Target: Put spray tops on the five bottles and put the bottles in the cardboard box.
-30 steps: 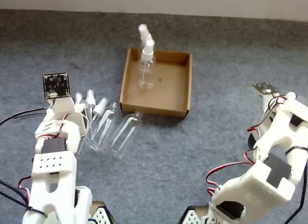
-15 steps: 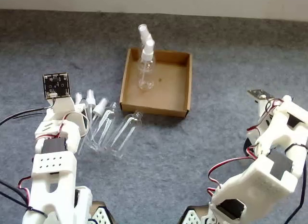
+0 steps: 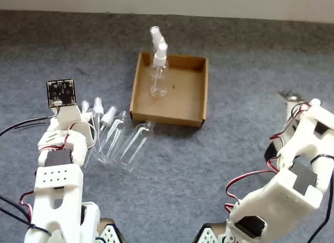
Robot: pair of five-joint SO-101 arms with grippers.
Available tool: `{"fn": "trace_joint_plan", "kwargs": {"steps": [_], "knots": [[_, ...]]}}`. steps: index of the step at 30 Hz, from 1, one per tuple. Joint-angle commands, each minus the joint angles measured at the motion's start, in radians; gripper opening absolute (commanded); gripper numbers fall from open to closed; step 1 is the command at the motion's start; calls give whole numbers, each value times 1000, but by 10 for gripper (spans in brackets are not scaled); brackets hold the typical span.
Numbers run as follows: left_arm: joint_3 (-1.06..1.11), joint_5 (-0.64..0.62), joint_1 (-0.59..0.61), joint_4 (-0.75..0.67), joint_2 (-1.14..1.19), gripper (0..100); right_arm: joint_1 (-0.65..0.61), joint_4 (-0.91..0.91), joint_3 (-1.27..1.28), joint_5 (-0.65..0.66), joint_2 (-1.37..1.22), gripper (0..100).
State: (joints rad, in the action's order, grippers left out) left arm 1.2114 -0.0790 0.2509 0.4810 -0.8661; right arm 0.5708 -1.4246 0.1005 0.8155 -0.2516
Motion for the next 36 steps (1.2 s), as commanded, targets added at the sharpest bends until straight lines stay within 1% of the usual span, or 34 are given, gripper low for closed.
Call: {"fn": "trace_joint_plan", "kwargs": {"steps": [1, 7, 11, 13, 16, 20, 22, 26, 28, 30, 34, 36], "knots": [[-4, -9, -12, -20, -8, 144, -7, -105, -176, -101, 16, 3], [-7, -9, -12, -14, -8, 146, -88, -217, -403, -279, 41, 4], [-12, 2, -12, -8, -16, 147, -189, -229, -429, -390, 189, 4], [-33, 49, -12, 43, -16, 147, -269, -226, -429, -443, 297, 4], [-124, 69, -12, 195, -16, 147, -406, -217, -381, -539, 444, 4], [-214, 77, -12, 350, -18, 148, -627, -131, -243, -657, 624, 4], [-249, 130, -15, 400, -19, 148, -728, -65, -163, -704, 705, 4], [-292, 210, -96, 482, -45, 149, -889, 124, -2, -775, 822, 4], [-278, 250, -165, 505, -117, 158, -952, 236, 84, -779, 855, 4], [-239, 287, -234, 528, -225, 192, -1009, 332, 166, -758, 878, 4], [-157, 336, -352, 578, -447, 251, -1055, 443, 323, -677, 934, 4], [-142, 336, -401, 597, -544, 255, -1063, 518, 387, -687, 966, 4]]}}
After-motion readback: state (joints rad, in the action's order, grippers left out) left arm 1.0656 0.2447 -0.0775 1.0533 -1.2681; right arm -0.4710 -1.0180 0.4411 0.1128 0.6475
